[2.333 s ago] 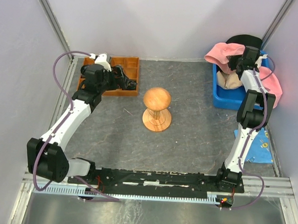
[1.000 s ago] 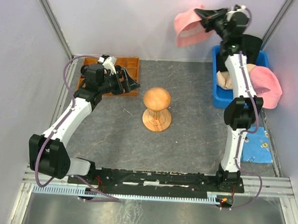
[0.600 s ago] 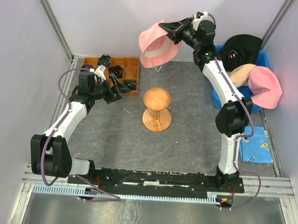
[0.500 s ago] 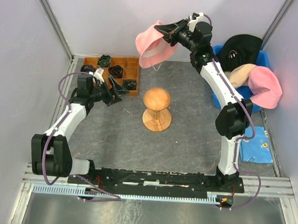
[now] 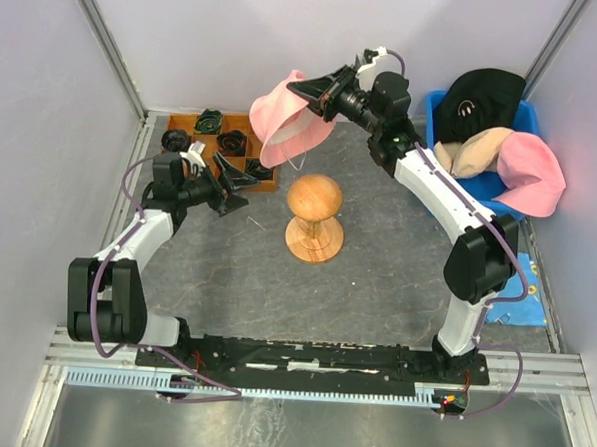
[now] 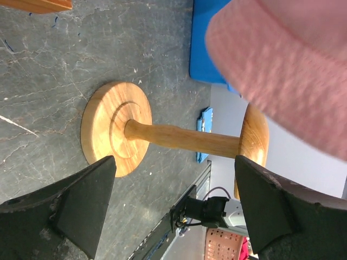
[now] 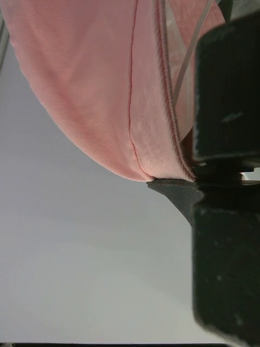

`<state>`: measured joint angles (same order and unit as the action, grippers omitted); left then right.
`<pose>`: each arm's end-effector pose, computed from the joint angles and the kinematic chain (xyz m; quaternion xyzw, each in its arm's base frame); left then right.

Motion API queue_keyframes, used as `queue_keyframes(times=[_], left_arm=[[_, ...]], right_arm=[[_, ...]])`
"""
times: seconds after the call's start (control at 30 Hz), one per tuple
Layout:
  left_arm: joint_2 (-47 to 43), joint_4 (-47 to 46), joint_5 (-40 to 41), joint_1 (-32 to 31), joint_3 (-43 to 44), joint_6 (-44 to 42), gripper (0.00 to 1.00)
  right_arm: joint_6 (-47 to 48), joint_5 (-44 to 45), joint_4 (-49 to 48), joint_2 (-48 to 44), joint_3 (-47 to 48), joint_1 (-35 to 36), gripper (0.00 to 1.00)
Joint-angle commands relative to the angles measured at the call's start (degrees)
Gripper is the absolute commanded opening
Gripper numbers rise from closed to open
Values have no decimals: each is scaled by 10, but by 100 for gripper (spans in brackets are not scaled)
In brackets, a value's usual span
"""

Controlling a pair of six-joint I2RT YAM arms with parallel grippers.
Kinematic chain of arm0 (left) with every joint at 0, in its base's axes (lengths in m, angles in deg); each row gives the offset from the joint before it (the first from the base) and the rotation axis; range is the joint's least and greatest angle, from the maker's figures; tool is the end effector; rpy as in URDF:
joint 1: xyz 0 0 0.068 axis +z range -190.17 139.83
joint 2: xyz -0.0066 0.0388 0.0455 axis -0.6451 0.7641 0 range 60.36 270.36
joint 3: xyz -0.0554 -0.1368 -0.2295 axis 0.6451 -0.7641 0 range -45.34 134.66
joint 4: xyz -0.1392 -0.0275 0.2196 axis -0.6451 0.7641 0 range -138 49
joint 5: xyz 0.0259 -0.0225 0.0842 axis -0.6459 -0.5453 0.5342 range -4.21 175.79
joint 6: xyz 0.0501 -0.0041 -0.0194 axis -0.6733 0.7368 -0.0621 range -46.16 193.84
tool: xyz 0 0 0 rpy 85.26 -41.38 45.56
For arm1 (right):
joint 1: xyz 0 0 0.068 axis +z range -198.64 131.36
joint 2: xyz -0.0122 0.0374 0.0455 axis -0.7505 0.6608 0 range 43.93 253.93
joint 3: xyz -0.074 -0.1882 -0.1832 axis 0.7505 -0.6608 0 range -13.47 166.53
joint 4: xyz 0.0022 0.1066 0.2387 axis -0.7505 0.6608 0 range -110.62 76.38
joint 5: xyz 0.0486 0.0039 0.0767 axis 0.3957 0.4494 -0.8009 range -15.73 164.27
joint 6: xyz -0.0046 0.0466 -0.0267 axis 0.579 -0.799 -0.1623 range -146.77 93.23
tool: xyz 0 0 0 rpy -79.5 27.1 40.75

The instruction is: Stack the hats

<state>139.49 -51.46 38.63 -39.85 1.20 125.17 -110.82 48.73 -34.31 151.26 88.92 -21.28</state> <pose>0.2949 -0.0244 0.2437 -0.1618 0.7995 -0.5113 0.2706 0.3950 0.2216 0.4203 0.1538 0.6385 0.6927 0.2981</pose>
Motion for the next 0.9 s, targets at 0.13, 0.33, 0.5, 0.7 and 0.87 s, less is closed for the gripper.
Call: queue_keyframes(times=[0.13, 0.33, 0.5, 0.7, 0.87], left_arm=[[-9, 50, -28, 41, 7, -43, 97], [6, 52, -34, 53, 13, -52, 97], [11, 50, -25, 53, 16, -50, 97], [13, 45, -22, 51, 4, -50, 97], [10, 49, -14, 42, 4, -52, 96]], right_arm=[[42, 19, -58, -97, -130, 34, 0], [42, 22, -63, -159, -216, 44, 0], [61, 30, -24, -223, -273, 47, 0], [66, 22, 4, -293, -340, 47, 0], [77, 14, 47, -356, -404, 48, 0]])
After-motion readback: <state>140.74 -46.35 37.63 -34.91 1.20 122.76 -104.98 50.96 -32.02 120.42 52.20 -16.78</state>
